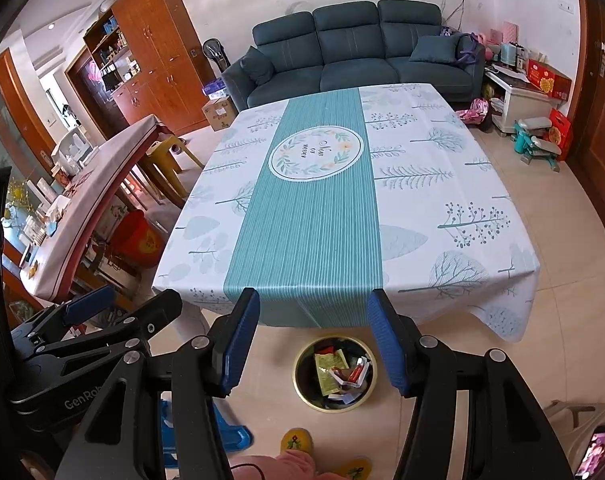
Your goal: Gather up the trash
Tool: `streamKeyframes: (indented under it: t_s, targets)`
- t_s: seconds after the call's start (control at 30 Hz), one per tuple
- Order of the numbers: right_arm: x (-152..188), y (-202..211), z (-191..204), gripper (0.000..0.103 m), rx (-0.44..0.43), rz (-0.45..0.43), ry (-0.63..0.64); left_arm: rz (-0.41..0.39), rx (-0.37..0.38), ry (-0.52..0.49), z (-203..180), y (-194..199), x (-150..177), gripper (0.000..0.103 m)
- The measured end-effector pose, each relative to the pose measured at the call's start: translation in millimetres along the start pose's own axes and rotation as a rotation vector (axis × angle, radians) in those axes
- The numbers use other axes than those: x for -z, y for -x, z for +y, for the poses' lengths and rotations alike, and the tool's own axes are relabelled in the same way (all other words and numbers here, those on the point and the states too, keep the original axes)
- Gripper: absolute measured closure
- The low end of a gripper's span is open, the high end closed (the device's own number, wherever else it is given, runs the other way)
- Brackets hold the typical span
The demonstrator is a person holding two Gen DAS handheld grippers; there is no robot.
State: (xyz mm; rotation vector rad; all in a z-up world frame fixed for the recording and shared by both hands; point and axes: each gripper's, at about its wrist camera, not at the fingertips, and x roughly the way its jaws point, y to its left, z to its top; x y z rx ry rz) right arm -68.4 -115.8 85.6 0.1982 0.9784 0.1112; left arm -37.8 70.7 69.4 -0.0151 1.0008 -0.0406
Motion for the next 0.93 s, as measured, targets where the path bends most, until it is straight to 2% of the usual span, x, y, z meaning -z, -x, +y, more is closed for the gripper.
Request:
streamKeyframes:
  t_s: [0.93]
  targets:
    - [6.1, 4.6, -7.9, 0.046, -0.001, 0.002, -0.003, 0.017, -0.013, -0.03, -8.8, 9.9, 13.2, 0.018]
